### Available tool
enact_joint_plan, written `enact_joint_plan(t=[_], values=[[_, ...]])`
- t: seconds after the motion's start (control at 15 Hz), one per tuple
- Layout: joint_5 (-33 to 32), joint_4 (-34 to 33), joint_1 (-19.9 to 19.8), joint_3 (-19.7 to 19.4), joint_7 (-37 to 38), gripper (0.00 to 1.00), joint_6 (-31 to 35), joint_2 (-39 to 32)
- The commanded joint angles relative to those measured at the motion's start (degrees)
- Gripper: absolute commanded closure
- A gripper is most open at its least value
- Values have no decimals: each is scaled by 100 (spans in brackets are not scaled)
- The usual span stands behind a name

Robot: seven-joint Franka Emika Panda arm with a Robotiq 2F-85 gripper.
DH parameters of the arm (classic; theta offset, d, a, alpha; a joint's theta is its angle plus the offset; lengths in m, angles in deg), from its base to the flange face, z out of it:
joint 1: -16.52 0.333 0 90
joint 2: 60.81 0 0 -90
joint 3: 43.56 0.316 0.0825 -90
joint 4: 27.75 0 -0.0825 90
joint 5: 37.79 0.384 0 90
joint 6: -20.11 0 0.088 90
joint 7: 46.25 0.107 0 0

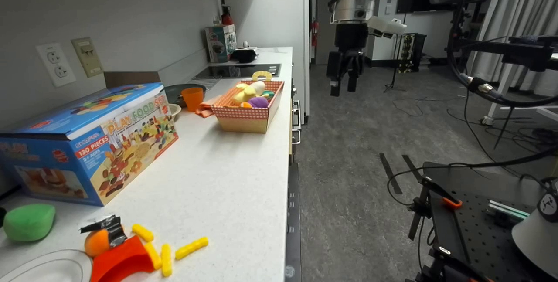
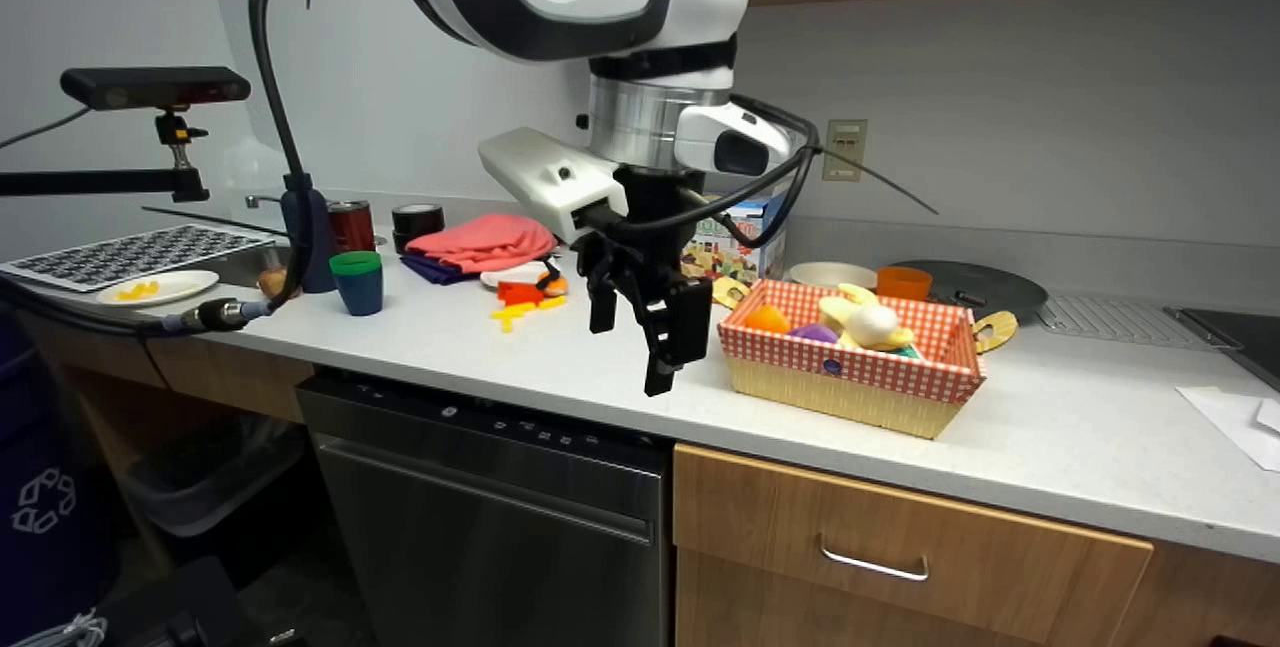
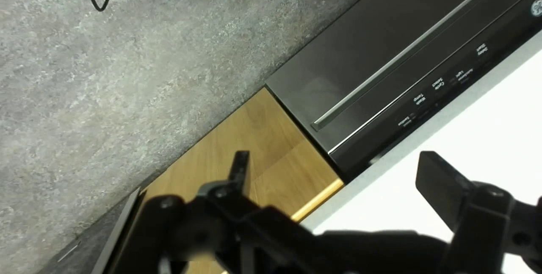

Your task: Open the drawer, remove the pineapple plushie from the drawer, put it in the box, and then close the drawer

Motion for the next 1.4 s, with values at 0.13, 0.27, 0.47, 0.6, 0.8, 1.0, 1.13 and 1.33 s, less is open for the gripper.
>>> enact_joint_plan(t=[0.13, 0.27, 0.47, 0.6, 0.8, 1.0, 1.13, 1.33], values=[[1, -9, -22, 33, 85, 0, 11, -1], [179, -192, -55, -48, 86, 0, 65, -192], [663, -671, -220, -388, -125, 0, 251, -760], [1131, -1106, -349, -593, -276, 0, 288, -1210], [1750, -1835, -609, -693, -560, 0, 187, -1973], [2181, -2496, -905, -543, -644, 0, -76, -2693], [1935, -2071, -910, -490, -484, 0, 167, -2360], [1932, -2165, -955, -447, -478, 0, 175, -2549]])
